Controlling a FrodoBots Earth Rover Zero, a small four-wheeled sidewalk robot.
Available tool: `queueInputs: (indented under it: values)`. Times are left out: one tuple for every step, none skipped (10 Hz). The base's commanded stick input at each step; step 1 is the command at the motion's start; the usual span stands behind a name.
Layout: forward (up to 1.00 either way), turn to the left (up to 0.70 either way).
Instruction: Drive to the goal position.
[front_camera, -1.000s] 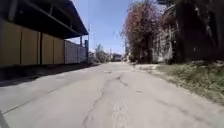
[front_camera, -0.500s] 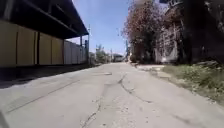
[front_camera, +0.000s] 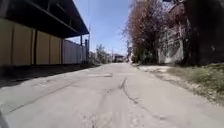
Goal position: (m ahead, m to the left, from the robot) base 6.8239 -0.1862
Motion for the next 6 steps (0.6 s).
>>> queueInputs:
  values:
    - [0.85,-0.26]
    - [0.85,-0.34]
    - [0.85,-0.34]
    - [0.85,-0.34]
    - [0.85,-0.34]
    - [0.85,-0.34]
